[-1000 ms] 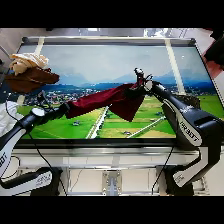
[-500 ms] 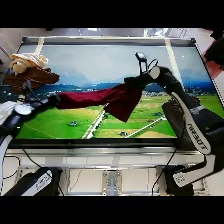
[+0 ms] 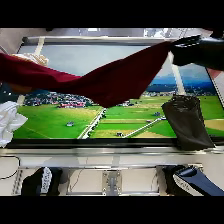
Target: Fold the shirts.
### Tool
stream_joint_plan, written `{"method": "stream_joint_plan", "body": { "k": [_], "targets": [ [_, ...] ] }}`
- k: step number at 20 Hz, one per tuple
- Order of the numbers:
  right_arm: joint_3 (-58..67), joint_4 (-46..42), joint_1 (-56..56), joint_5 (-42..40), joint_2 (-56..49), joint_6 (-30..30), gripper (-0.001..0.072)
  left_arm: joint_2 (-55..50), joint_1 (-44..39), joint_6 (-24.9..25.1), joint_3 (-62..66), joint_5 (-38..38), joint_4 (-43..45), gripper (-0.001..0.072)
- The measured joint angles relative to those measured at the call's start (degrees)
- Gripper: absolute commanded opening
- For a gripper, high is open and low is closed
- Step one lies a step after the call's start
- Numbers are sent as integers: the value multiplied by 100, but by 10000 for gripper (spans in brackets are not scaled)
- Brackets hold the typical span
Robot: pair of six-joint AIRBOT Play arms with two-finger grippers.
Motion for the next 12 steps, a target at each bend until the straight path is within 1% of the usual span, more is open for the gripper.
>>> {"method": "stream_joint_plan", "body": {
  "k": [2,4,6,8,10,12],
  "targets": [
    [293,39,0,129,306,0,11,87,76,-26,568,-424,-52,15],
    [476,61,0,293,439,0,11,72,111,-201,852,-942,-52,15],
    [544,59,0,535,361,0,11,-129,133,-507,933,-1851,-37,16],
    [487,44,0,780,66,0,10,-420,133,-734,726,-2712,2,15],
    [343,-7,-9,885,-365,-48,11,-754,68,-868,302,-3045,181,15],
    [190,-74,-11,820,-977,-118,11,-1241,-72,-938,-175,-3110,372,16]
  ]
}}
